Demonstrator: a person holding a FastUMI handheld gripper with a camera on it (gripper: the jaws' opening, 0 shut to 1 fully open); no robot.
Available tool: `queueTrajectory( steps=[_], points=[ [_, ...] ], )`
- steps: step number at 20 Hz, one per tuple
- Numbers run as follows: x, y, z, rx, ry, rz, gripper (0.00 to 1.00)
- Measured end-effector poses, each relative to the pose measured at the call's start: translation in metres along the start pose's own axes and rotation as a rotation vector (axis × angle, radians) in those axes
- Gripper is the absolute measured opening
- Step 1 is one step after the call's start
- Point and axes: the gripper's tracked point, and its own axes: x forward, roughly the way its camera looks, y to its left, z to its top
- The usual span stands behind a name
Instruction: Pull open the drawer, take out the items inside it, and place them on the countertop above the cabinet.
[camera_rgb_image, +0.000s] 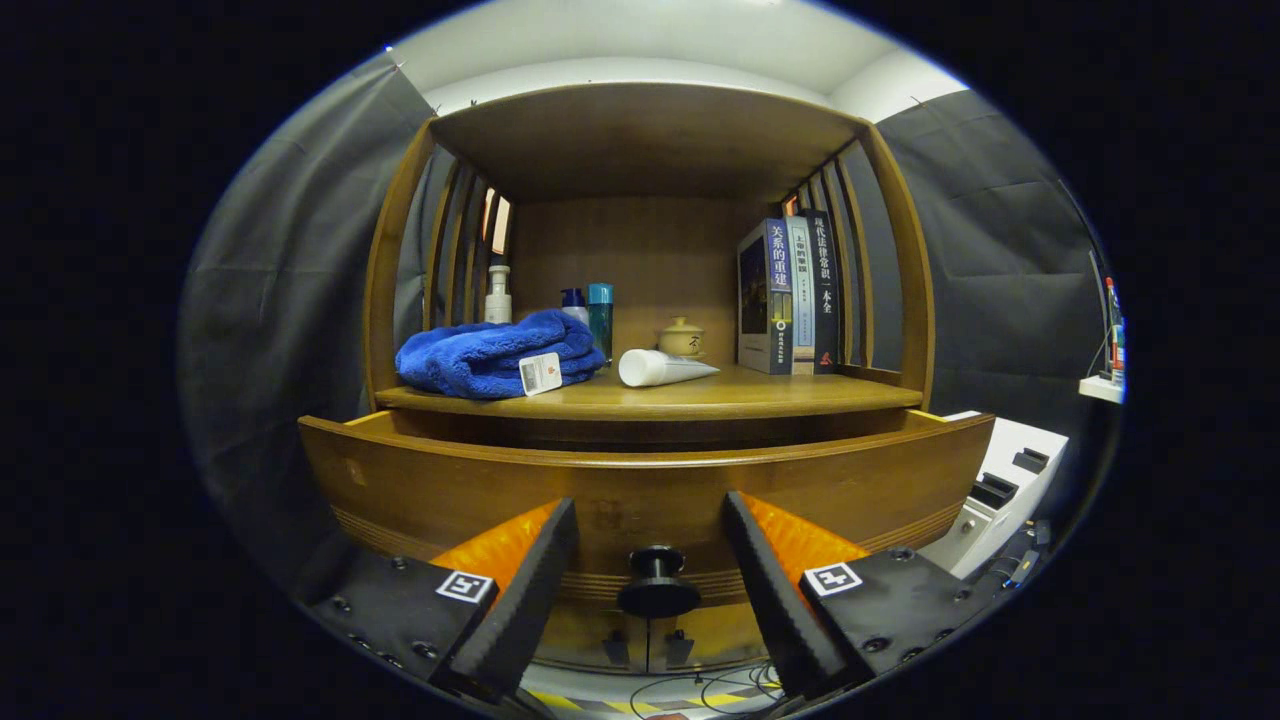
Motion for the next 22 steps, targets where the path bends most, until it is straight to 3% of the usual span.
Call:
queueTrajectory(
  steps=[12, 22],
  points=[
    [0.061, 0.003, 0.005, -0.014, -0.002, -0.015, 0.97],
    [0.069, 0.002, 0.006, -0.016, -0.010, -0.016, 0.97]
  ],
)
